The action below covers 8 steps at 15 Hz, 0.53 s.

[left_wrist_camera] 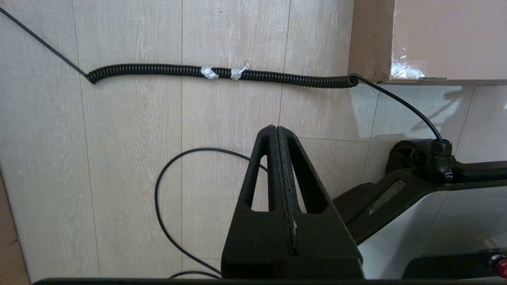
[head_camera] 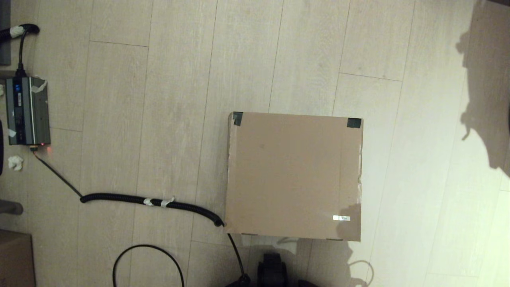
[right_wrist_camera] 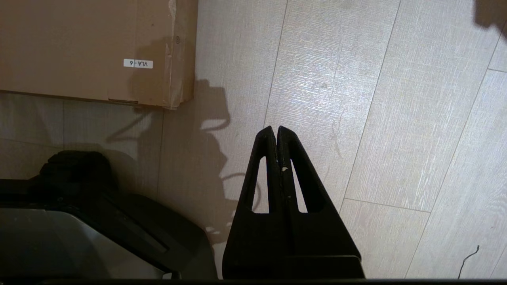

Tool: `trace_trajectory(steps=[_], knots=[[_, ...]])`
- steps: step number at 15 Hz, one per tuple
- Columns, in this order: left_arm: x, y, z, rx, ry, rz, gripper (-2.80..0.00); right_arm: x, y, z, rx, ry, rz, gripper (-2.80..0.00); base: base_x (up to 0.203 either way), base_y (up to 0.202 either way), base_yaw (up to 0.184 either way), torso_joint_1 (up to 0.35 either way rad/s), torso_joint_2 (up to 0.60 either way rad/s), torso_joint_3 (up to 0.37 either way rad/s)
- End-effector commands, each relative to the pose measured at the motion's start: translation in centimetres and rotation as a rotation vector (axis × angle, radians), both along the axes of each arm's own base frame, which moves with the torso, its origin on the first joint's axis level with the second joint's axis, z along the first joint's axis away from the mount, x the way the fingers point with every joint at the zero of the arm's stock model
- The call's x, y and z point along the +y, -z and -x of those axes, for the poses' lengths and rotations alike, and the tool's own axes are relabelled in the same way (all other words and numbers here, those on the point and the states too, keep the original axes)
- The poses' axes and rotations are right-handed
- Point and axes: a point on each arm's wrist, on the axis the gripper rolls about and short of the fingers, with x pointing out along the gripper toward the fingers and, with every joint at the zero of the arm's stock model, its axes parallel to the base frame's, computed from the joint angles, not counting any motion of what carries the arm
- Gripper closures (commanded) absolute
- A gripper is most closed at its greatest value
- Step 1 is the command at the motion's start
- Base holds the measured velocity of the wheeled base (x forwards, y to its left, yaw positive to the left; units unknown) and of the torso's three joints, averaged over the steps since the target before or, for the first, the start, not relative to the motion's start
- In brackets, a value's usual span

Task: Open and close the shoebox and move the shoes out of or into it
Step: Open the shoe box

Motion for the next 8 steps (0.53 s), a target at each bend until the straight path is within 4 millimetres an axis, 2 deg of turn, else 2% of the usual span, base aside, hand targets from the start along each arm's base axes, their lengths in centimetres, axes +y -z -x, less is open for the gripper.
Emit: trace_trajectory(steps=[1, 8], knots=[[0.0, -0.01, -0.01, 0.001, 0.0, 0.001, 0.0, 0.0, -0.01, -0.01, 0.001, 0.0, -0.001, 0.0, 0.0, 0.0, 0.0, 0.0, 0.0, 0.0], [0.0, -0.02, -0.01, 0.0, -0.002, 0.011, 0.0, 0.0, -0.01, -0.01, 0.001, 0.001, -0.018, 0.0, 0.0, 0.0, 0.0, 0.0, 0.0, 0.0]])
